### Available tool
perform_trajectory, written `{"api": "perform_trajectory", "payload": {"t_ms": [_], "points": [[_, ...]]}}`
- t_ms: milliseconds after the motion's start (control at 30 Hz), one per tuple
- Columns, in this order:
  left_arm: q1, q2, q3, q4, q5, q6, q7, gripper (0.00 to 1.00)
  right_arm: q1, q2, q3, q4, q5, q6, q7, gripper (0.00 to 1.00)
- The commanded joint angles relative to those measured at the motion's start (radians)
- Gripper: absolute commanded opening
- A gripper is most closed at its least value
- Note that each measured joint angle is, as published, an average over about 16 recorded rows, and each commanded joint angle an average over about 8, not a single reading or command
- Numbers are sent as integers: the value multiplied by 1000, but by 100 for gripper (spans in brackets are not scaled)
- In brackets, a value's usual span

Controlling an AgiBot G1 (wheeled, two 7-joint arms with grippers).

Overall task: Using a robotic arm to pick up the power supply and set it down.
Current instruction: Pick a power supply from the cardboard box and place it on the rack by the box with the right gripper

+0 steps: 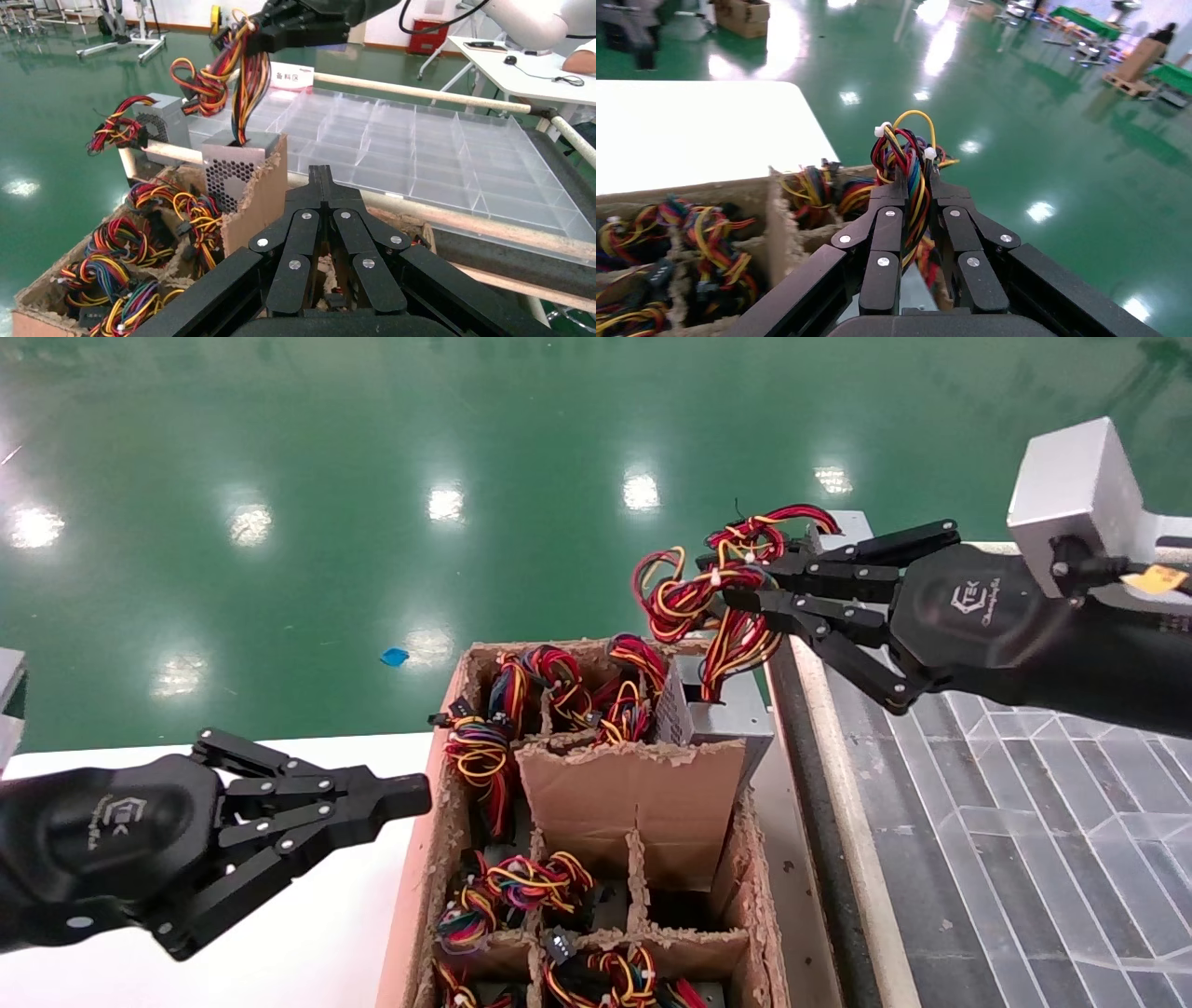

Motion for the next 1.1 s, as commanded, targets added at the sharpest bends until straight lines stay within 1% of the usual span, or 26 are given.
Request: {"api": "perform_trajectory", "payload": {"t_ms": [33,233,433,633,800,967,1100], "points": [[0,0,0,0,0,0,0,0,3,-1,-4,1,1,-10,0,0],[0,0,0,0,0,0,0,0,-5,-49,-74,-4,-71,-31,31,0],[0,0,0,0,0,0,0,0,8,-67,-92,-8,-104,-23,45,0],[0,0,0,0,0,0,0,0,33,-61,-61,-5,-95,16,37,0],[0,0,0,0,0,0,0,0,73,-53,-17,2,-77,51,3,0],[0,0,0,0,0,0,0,0,139,-54,28,-6,-74,99,-38,0],[0,0,0,0,0,0,0,0,205,-65,45,-32,-91,127,-61,0]]}}
